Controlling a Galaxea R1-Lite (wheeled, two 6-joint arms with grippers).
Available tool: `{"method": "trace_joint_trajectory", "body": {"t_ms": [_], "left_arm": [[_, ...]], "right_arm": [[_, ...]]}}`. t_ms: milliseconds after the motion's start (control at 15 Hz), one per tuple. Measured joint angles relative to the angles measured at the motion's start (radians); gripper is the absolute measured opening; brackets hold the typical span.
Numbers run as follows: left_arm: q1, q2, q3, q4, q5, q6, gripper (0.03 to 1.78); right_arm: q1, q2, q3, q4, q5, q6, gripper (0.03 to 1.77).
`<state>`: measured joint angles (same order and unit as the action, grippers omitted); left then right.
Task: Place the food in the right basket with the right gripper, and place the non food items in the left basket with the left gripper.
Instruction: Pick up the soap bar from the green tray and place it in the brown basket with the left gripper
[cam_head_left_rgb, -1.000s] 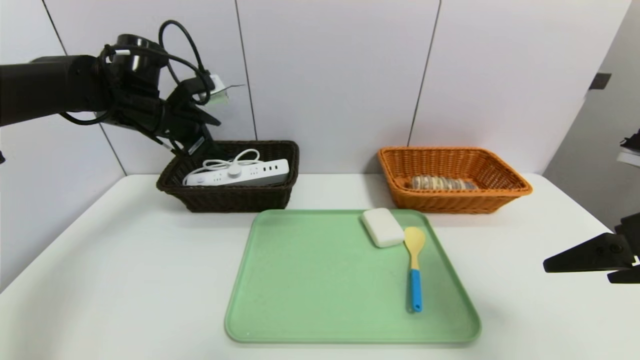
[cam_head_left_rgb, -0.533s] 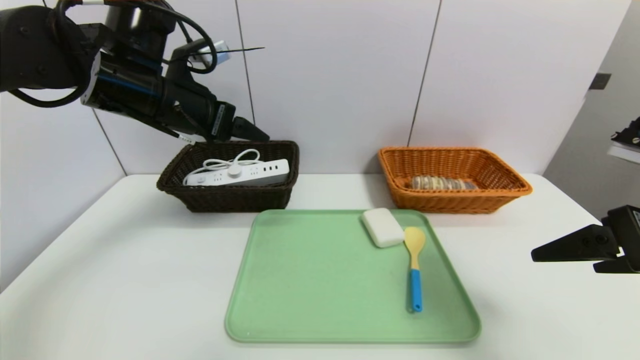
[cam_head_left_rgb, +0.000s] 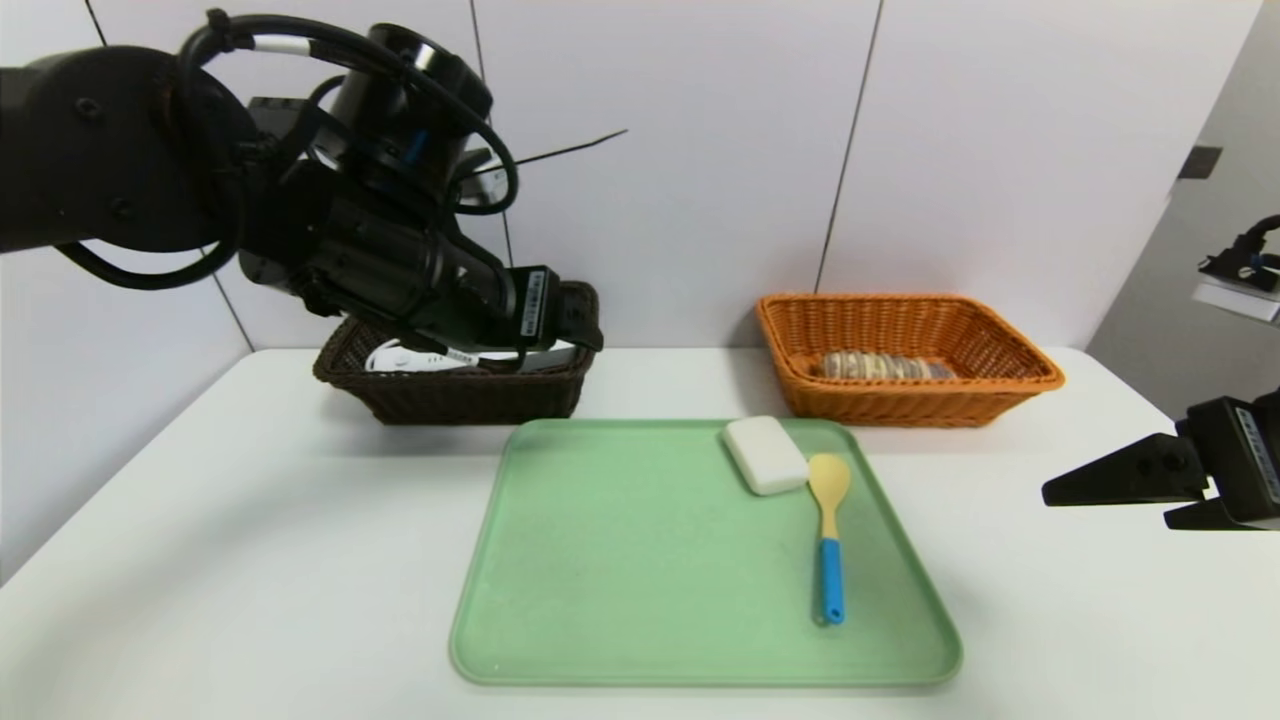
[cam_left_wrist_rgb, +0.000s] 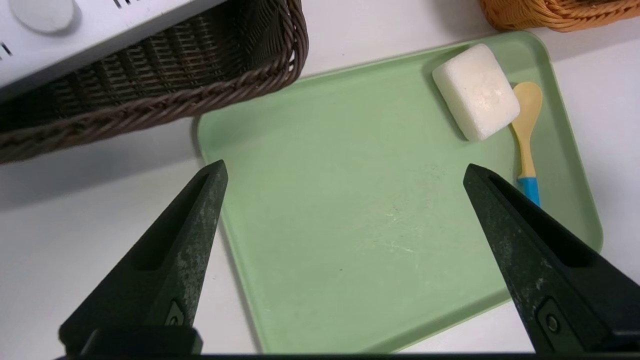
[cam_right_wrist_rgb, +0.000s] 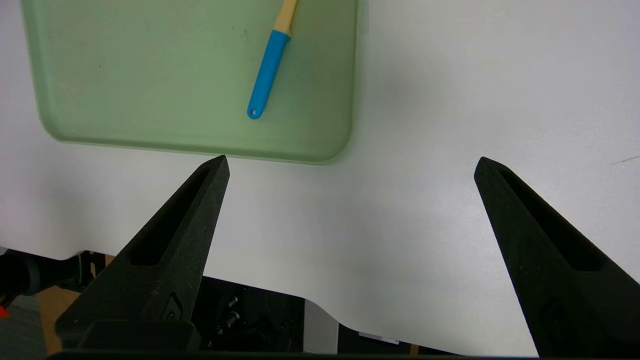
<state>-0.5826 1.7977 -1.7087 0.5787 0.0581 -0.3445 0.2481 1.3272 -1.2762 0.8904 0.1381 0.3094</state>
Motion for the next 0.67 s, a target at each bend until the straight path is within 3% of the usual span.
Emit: {"method": "trace_joint_trajectory", "body": {"t_ms": [400, 667], "left_arm": [[-0.170, 0.135, -0.079, -0.001, 0.178, -0.199, 1.69], [-0.230, 0.278, -0.229, -0.002, 0.207, -0.274, 1.69]], "right_arm": [[0.001, 0.002, 0.000, 0.000, 0.003, 0.001, 1.70], [0.002, 0.001, 0.000, 0.000, 0.001, 0.004, 1.70]]}}
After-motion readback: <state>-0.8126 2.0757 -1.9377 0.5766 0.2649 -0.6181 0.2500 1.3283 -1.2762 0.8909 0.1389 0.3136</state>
